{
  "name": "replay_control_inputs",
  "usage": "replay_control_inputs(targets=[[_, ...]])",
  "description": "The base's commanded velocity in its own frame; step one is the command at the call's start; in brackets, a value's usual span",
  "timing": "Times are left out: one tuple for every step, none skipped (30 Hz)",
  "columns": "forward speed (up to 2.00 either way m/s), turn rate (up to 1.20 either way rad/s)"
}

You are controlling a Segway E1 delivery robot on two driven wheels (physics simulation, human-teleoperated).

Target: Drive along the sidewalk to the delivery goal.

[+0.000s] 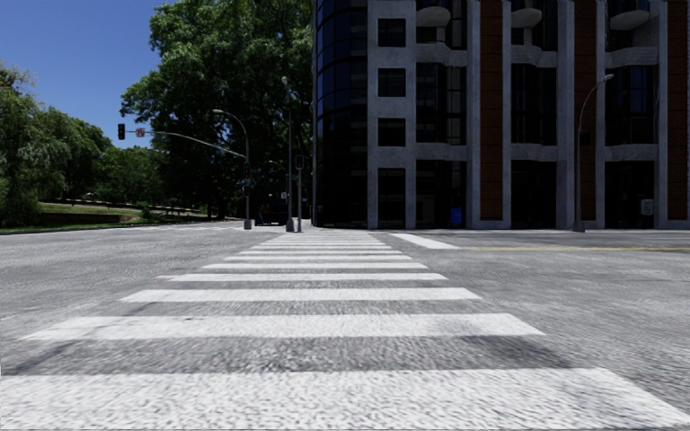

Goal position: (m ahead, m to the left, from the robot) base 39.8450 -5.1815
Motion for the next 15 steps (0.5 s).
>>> replay_control_inputs(targets=[[2.00, 0.00], [2.00, 0.00], [2.00, 0.00], [2.00, 0.00], [2.00, 0.00], [2.00, 0.00], [2.00, 0.00], [2.00, 0.00], [2.00, 0.00], [2.00, 0.00], [2.00, 0.00], [2.00, 0.00], [2.00, 0.00], [2.00, 0.00], [2.00, 0.00]])
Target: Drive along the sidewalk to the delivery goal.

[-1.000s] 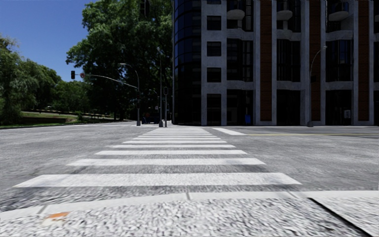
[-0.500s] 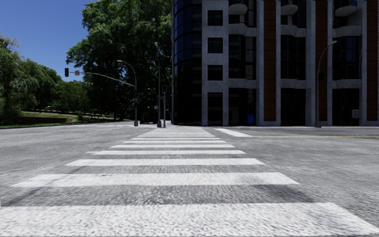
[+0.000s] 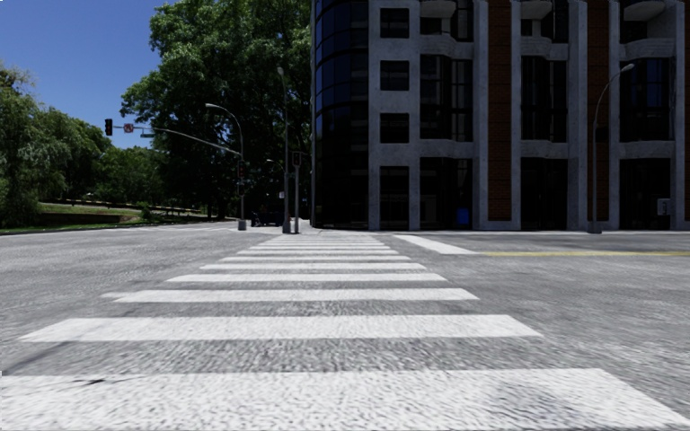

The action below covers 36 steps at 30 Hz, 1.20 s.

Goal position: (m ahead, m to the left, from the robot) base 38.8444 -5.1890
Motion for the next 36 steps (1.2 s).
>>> replay_control_inputs(targets=[[2.00, 0.00], [2.00, 0.00], [2.00, 0.00], [2.00, 0.00], [2.00, 0.00], [2.00, 0.00], [2.00, 0.00], [2.00, 0.00], [2.00, 0.00], [2.00, 0.00], [2.00, 0.00], [2.00, 0.00], [2.00, 0.00], [2.00, 0.00], [2.00, 0.00], [2.00, 0.00], [2.00, 0.00], [2.00, 0.00], [2.00, 0.00], [2.00, 0.00], [2.00, 0.00], [2.00, 0.00], [2.00, 0.00], [2.00, 0.00], [2.00, 0.00], [2.00, 0.00], [2.00, 0.00], [2.00, 0.00], [2.00, 0.00], [2.00, 0.00], [2.00, 0.00], [2.00, 0.00], [2.00, 0.00], [2.00, 0.00], [2.00, 0.00], [2.00, 0.00]])
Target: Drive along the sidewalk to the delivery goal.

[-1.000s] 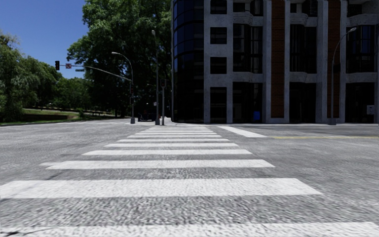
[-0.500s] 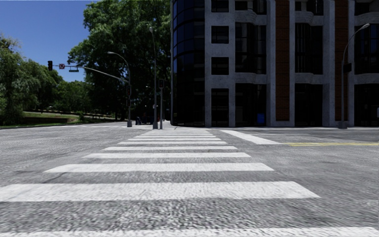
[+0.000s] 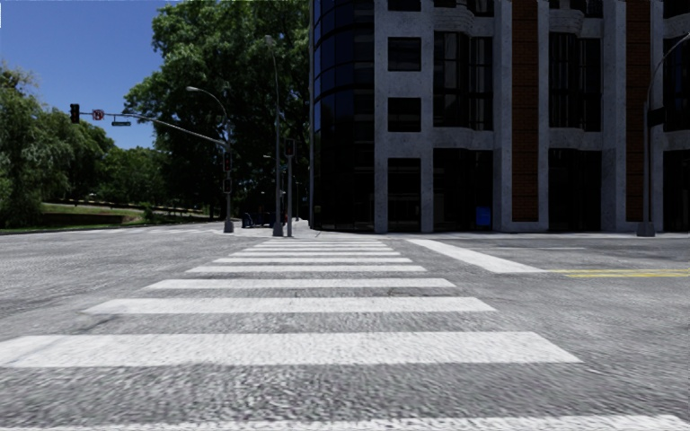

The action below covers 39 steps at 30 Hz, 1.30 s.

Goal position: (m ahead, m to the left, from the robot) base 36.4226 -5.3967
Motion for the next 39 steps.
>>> replay_control_inputs(targets=[[2.00, 0.00], [2.00, 0.00], [2.00, 0.00], [2.00, 0.00], [2.00, 0.00], [2.00, 0.00], [2.00, 0.00], [2.00, 0.00], [2.00, 0.00], [2.00, 0.00], [2.00, 0.00], [2.00, 0.00], [2.00, 0.00], [2.00, 0.00], [2.00, 0.00], [2.00, 0.00], [2.00, 0.00], [2.00, 0.00], [2.00, 0.00], [2.00, 0.00], [2.00, 0.00], [2.00, 0.00], [2.00, 0.00], [2.00, 0.00], [2.00, 0.00], [2.00, 0.00], [2.00, 0.00], [2.00, 0.00], [2.00, 0.00], [2.00, 0.00], [2.00, 0.00], [2.00, 0.00], [2.00, 0.00], [2.00, 0.00], [2.00, 0.00], [2.00, 0.00], [2.00, 0.00], [2.00, 0.00], [2.00, 0.00]])
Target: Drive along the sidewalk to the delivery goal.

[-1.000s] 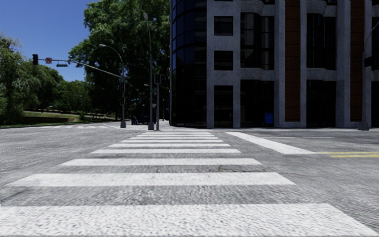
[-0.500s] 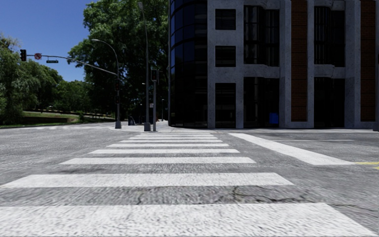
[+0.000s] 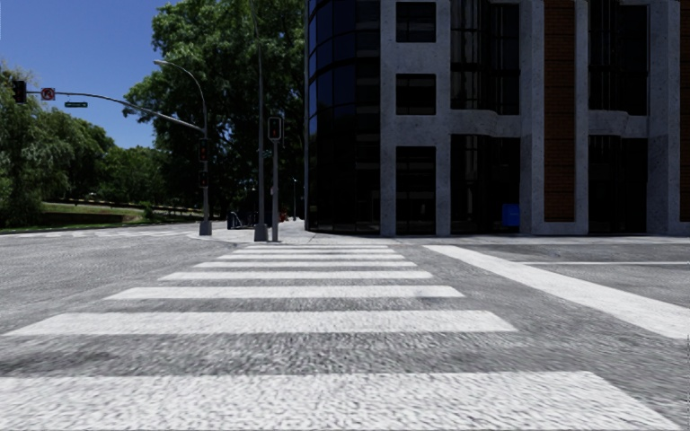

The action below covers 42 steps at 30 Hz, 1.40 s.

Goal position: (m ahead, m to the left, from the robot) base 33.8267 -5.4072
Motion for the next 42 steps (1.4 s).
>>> replay_control_inputs(targets=[[2.00, 0.00], [2.00, 0.00], [2.00, 0.00], [2.00, 0.00], [2.00, 0.00], [2.00, 0.00], [2.00, 0.00], [2.00, 0.00], [2.00, 0.00], [2.00, 0.00], [2.00, 0.00], [2.00, 0.00], [2.00, 0.00], [2.00, 0.00], [2.00, 0.00], [2.00, 0.00], [2.00, 0.00], [2.00, 0.00], [2.00, 0.00], [2.00, 0.00], [2.00, 0.00], [2.00, 0.00], [2.00, 0.00], [2.00, 0.00], [2.00, 0.00], [2.00, 0.00], [2.00, 0.00], [2.00, 0.00], [2.00, 0.00], [2.00, 0.00], [2.00, 0.00], [2.00, 0.00], [2.00, 0.00], [2.00, 0.00], [2.00, 0.00], [2.00, 0.00], [2.00, 0.00], [2.00, 0.00], [2.00, 0.00], [2.00, 0.00], [2.00, 0.00], [2.00, 0.00]])
